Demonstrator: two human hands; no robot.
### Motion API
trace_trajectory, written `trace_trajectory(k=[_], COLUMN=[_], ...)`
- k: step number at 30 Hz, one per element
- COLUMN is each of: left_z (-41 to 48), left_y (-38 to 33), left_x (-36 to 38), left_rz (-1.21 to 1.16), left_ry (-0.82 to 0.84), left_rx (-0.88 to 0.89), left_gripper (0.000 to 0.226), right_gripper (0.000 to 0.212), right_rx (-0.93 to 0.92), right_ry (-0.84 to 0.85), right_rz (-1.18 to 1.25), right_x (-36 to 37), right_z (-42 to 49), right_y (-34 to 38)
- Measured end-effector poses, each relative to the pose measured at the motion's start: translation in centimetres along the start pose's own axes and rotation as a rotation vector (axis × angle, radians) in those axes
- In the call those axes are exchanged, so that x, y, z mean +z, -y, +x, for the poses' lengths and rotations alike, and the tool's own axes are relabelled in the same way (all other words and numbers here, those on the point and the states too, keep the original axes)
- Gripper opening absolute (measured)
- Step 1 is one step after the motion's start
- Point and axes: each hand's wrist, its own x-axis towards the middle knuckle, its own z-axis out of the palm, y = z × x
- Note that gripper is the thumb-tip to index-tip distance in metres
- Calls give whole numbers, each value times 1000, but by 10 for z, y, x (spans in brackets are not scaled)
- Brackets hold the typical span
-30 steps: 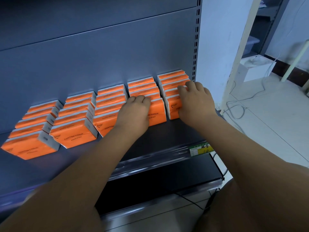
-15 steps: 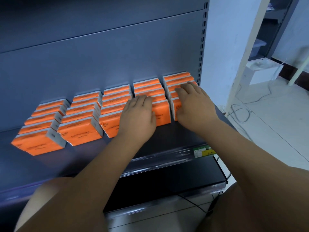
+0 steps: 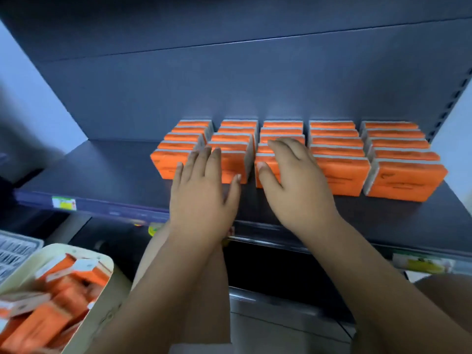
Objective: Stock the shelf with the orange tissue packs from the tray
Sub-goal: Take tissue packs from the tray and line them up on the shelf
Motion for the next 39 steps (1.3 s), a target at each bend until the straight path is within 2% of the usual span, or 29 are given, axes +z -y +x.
trace_trajectory(k=[6,10,14,18,21,25,29,34,39], left_z=[-50,-100,-154,-204,-234,-265,-287,-303,-306], left_y=[88,143,198,244,274,308,341,379,419], left_x=[-65,-108,-135,-151,-157,-150,-132,-105,-72], left_rz=[178,305,374,430,457,412,338,214,141], left_ry=[-38,-42,20,48,99,139,201,257,250], left_rx=[-197,-324,-488,-658,-744,-901,-1057,-1256,-1379], left_gripper=[70,68,68,65,66,58,59,51,40], right_gripper=[48,54,53,46,41,42,39,40,43], right_rx=[-191,-331,-397,-413,-384,-247,-145,2,123], right_ry=[100,216,326,520,733,993,1165,1306,1291], right_rz=[145,244,318,326,219,56,65,196,234], right_x=[50,99,150,195,234,273,312,368,423], right_z=[-8,-34,-70,-97,-109,-116,-129,-159,-185], right_y=[99,179,252,299,308,316,341,370,385])
